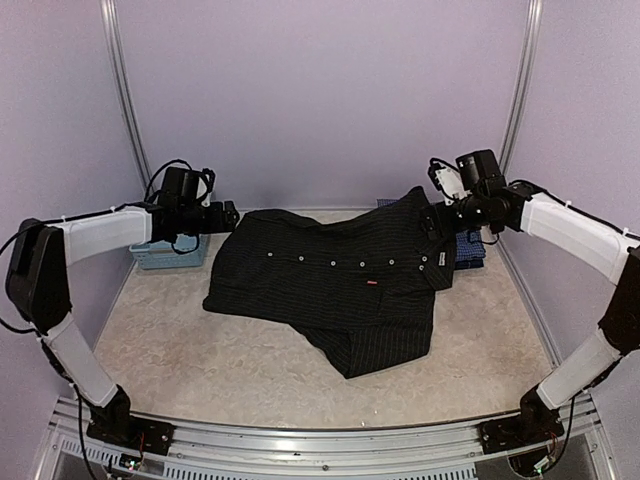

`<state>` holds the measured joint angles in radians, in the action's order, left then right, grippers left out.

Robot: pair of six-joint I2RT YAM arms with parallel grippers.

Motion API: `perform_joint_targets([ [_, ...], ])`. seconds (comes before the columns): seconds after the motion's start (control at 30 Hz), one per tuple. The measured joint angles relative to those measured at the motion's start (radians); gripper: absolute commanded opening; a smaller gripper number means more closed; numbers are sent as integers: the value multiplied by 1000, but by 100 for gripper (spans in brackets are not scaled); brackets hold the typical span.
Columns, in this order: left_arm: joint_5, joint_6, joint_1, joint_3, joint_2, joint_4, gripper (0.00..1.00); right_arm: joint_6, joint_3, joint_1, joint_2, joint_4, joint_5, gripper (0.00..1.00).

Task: Fold and stack the long sleeve shirts
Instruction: Flatten out the crumpled shirt at the center of the board.

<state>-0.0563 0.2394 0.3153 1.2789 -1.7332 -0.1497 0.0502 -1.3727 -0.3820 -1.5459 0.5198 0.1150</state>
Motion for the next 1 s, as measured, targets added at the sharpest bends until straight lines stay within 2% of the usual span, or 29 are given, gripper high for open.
perform_joint_targets([
  [0.17,3,-8,105,-257,184,90,86,29,252,-97,111,-24,-117,82],
  [0.4,48,11,200,-498,284,90,85,70,469,-121,117,5,-288,78],
  [0.6,53,47,231,-551,358,90,85,87,521,-140,111,0,-393,75],
  [1.0,53,64,236,-577,346,102,85,87,521,-153,-24,-15,-457,55],
])
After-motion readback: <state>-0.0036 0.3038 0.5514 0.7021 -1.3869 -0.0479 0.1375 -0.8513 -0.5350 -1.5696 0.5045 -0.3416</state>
